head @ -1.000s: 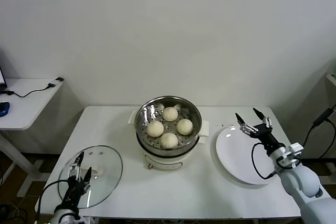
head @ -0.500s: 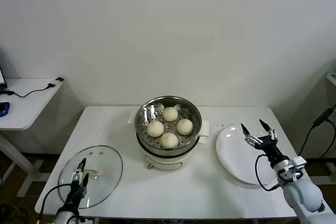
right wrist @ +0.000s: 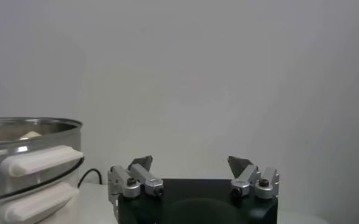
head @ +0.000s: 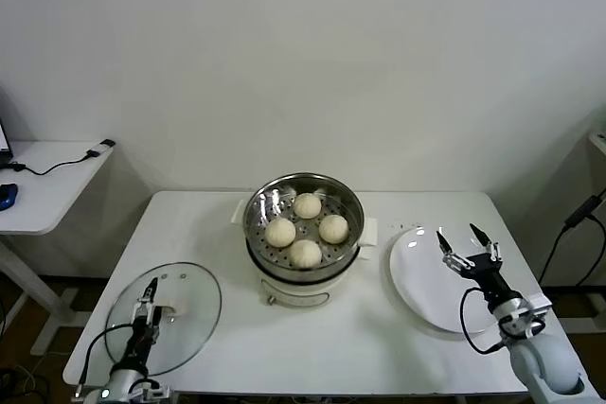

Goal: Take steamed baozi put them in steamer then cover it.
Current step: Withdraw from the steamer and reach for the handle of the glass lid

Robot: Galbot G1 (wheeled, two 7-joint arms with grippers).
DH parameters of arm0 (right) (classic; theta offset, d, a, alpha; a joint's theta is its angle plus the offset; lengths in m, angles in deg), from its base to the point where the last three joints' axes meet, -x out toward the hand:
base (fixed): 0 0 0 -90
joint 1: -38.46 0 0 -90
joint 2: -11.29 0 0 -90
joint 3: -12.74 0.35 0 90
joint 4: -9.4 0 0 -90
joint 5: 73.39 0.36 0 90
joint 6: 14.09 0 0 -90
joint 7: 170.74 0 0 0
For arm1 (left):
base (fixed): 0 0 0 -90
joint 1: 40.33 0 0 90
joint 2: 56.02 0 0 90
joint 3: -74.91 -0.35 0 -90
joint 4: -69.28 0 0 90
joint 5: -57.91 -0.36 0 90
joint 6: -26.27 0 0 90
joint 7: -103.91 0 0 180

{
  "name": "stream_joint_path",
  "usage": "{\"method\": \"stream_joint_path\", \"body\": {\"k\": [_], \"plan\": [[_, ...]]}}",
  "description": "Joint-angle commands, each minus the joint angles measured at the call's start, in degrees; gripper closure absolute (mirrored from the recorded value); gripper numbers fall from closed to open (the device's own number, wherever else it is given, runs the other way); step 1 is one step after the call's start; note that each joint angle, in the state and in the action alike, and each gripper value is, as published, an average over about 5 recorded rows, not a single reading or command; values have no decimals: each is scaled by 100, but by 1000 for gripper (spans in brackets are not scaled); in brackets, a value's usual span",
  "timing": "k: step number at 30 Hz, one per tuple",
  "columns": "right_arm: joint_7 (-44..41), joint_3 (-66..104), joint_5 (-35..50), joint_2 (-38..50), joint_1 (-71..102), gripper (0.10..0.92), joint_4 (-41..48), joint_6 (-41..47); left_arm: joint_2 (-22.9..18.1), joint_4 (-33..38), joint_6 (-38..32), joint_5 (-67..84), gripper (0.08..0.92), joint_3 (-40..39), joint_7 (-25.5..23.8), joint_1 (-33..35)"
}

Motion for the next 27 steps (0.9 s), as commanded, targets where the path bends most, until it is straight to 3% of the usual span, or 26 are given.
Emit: {"method": "stream_joint_path", "body": {"k": [1, 8, 19, 27], "plan": [[-34, 45, -165, -114, 90, 203, 38, -26, 47, -600, 35, 61, 177, -48, 517, -497], [-88, 55, -270, -223, 94, 203, 104, -49, 162, -802, -153, 114, 218, -7, 470, -553], [-117, 20, -459, -307, 32, 203, 181, -80, 209, -747, -388, 353, 545, 11, 398, -527], [-138, 40, -538, -318, 22, 203, 227, -94, 342, 5, -173, 1065, 779, -66, 260, -285]]}}
